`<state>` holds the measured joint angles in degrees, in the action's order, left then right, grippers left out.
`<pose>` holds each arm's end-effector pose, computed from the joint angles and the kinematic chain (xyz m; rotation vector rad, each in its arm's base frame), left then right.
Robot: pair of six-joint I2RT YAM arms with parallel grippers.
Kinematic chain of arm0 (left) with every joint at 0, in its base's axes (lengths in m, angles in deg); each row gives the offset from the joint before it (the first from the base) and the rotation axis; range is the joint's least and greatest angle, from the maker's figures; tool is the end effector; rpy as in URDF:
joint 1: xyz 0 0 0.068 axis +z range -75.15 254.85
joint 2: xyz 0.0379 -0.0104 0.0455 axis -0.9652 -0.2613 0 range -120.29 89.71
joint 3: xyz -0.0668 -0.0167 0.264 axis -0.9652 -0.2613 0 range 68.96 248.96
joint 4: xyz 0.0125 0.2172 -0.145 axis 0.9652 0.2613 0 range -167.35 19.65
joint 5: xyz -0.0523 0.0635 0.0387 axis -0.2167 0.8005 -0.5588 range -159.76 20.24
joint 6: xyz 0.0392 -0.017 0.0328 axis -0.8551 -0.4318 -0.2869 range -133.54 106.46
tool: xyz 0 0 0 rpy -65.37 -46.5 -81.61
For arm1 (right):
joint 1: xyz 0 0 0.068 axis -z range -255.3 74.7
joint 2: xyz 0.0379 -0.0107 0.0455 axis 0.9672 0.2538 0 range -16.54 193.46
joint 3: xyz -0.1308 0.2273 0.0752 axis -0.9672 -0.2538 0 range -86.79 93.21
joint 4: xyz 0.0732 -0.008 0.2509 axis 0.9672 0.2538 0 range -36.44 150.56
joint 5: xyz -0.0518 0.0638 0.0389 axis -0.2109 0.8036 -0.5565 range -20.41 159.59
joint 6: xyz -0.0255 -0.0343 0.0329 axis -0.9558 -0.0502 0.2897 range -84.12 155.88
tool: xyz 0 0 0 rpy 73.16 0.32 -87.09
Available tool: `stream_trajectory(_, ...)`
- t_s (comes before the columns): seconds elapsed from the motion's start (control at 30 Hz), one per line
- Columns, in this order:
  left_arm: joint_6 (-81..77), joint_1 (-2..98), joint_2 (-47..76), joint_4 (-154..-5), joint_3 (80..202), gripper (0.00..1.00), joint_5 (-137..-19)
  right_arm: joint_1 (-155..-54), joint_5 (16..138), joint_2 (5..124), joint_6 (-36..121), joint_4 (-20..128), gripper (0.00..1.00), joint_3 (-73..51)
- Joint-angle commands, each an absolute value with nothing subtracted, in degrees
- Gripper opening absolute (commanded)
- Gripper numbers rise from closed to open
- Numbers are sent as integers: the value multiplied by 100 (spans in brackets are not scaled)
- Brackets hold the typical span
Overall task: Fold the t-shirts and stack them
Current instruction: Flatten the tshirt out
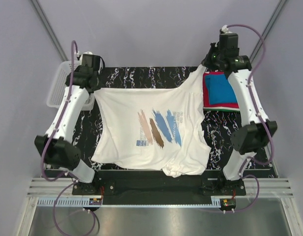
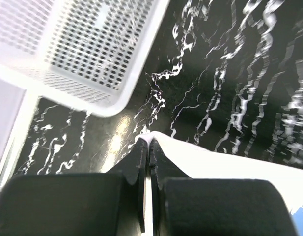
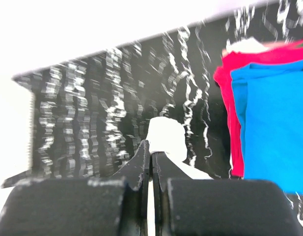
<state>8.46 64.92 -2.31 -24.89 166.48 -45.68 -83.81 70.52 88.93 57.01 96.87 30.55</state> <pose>0.3375 -0.0444 0.3828 -0.4347 2.2705 0.2227 0.4068 0.0615 0.4199 0.2250 2.1245 0.3231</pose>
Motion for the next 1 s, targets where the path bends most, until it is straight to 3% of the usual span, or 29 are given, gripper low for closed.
stream_trajectory(0.0, 844, 6518, 927, -2577, 16161, 0, -4357, -8365, 7135, 7385, 5619, 9811, 0, 2800)
stream_trajectory(0.3, 887, 6509, 2704, -1603, 16141, 0, -4155, -8391, 7575, 5565, 5890, 10673, 0, 2870)
stream_trajectory(0.7, 1819, 6413, 4399, -451, 16555, 0, -4340, -8391, 7689, 4103, 6287, 11552, 0, 3528)
stream_trajectory(0.97, 1731, 6255, 4630, 684, 18205, 0, -3505, -8391, 7355, 3629, 6480, 11930, 0, 3801)
